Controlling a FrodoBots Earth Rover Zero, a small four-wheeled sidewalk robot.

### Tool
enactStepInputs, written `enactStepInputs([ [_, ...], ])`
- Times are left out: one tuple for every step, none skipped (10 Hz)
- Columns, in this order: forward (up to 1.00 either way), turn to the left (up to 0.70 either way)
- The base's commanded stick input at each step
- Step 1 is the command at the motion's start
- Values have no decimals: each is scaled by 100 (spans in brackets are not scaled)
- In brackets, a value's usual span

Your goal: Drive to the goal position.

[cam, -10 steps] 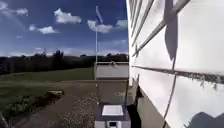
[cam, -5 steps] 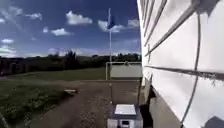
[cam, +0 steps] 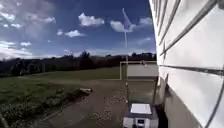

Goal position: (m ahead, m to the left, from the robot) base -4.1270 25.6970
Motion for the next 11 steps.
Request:
enactStepInputs([
  [0, 0],
  [0, 0],
  [4, 0],
  [48, 1],
  [52, 1],
  [16, 0],
  [0, 0],
  [0, 0],
  [0, 0],
  [0, 0],
  [0, 0],
])
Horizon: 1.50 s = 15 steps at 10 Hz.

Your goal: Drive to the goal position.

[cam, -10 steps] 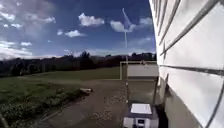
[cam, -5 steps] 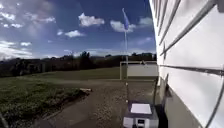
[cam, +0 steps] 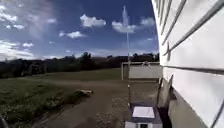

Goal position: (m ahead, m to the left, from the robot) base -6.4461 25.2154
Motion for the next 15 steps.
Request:
enactStepInputs([
  [0, 0],
  [0, 0],
  [0, 0],
  [0, 0],
  [0, 70],
  [0, 70],
  [0, 70],
  [0, 70],
  [0, 70],
  [0, 70],
  [0, 70],
  [0, 70],
  [0, 70],
  [0, 70],
  [0, 70],
])
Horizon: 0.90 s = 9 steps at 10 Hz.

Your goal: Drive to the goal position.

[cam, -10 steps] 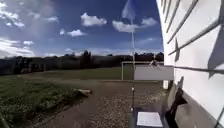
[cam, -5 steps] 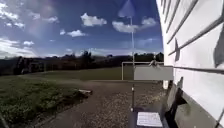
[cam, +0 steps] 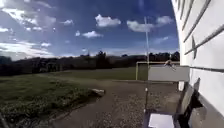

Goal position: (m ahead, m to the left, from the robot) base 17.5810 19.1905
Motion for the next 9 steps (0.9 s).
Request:
enactStepInputs([
  [0, 70],
  [0, 70],
  [0, 70],
  [0, 70],
  [0, 70],
  [0, 32],
  [0, 0],
  [0, 0],
  [0, 0],
])
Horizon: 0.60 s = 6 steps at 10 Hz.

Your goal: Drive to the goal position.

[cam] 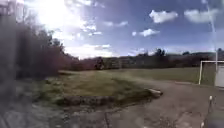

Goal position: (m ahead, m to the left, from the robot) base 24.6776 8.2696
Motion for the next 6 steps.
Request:
enactStepInputs([
  [0, 0],
  [0, 0],
  [0, 0],
  [0, 0],
  [33, 0],
  [70, 1],
])
